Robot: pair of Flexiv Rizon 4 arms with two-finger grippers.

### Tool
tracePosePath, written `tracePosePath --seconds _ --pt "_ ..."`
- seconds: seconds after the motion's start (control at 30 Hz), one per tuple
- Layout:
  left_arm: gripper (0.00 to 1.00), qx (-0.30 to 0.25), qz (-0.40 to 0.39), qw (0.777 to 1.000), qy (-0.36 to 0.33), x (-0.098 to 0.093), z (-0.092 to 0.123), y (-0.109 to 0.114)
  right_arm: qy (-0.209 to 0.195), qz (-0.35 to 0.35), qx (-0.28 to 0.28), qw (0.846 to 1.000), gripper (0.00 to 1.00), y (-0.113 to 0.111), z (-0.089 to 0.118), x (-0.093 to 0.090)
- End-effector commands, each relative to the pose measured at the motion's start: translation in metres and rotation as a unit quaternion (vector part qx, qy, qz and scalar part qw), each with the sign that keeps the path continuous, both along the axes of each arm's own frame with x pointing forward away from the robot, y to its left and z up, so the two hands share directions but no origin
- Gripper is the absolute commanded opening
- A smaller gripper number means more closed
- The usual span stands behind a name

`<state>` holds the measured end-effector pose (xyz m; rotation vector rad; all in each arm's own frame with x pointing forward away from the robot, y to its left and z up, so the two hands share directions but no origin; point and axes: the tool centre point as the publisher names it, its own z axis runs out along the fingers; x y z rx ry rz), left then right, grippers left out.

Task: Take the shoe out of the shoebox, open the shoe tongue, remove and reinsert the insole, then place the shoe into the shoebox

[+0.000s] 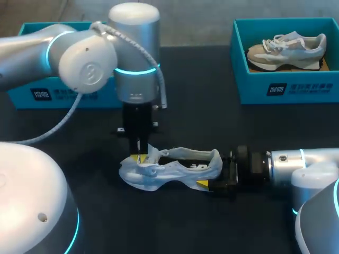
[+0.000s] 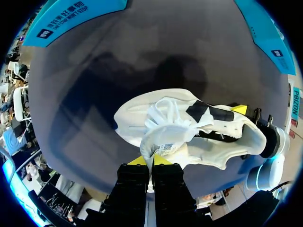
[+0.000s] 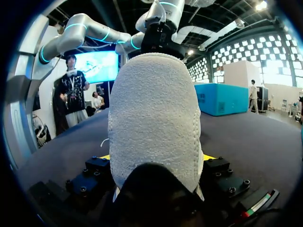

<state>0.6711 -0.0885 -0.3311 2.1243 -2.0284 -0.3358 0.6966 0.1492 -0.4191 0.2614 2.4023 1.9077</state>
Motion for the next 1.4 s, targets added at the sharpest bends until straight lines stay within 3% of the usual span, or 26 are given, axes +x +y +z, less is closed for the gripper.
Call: tracePosePath --seconds 0.03,0.43,0.5,0.6,0.7,0.73,0.77,0.8,0.83,1.07,1.4 --pt "0.0 -0.076 0.023 0.997 0.0 -0.001 -0.01 0.011 0.0 -0.003 -0.001 1.0 0.0 0.002 -0.001 0.0" --pt "0.0 -0.068 0.034 0.997 0.016 -0.002 -0.029 0.024 0.0 -0.003 -0.001 1.0 0.0 0.002 -0.001 0.0" --pt "0.05 -0.068 0.034 0.997 0.016 -0.004 -0.027 0.026 0.0 -0.003 -0.001 1.0 0.0 0.002 -0.001 0.0" --pt "0.22 -0.074 0.029 0.997 0.008 -0.006 -0.02 0.028 0.0 -0.003 -0.001 1.0 0.0 0.002 -0.001 0.0" --pt "0.5 -0.082 0.019 0.996 -0.013 -0.008 -0.006 0.029 0.0 -0.003 -0.001 1.0 0.0 0.002 -0.001 0.0" --pt "0.66 -0.084 0.015 0.996 -0.017 -0.009 -0.002 0.029 0.0 -0.003 -0.001 1.0 0.0 0.002 -0.001 0.0" --pt "0.73 -0.085 0.013 0.996 -0.02 -0.01 0.0 0.029 0.0 -0.003 -0.001 1.0 0.0 0.002 -0.001 0.0" --pt "0.95 -0.089 0.002 0.995 -0.038 -0.014 0.012 0.028 0.0 -0.003 -0.001 1.0 0.0 0.002 -0.001 0.0" --pt "1.0 -0.095 -0.005 0.994 -0.046 -0.017 0.019 0.027 0.0 -0.003 -0.001 1.0 0.0 0.002 -0.001 0.0" --pt "1.0 -0.123 -0.054 0.986 -0.098 -0.025 0.062 0.017 0.0 -0.003 -0.001 1.0 0.0 0.002 -0.001 0.0" --pt "1.0 -0.128 -0.128 0.973 -0.14 -0.021 0.097 -0.003 0.0 -0.003 -0.001 1.0 0.0 0.002 -0.001 0.0"
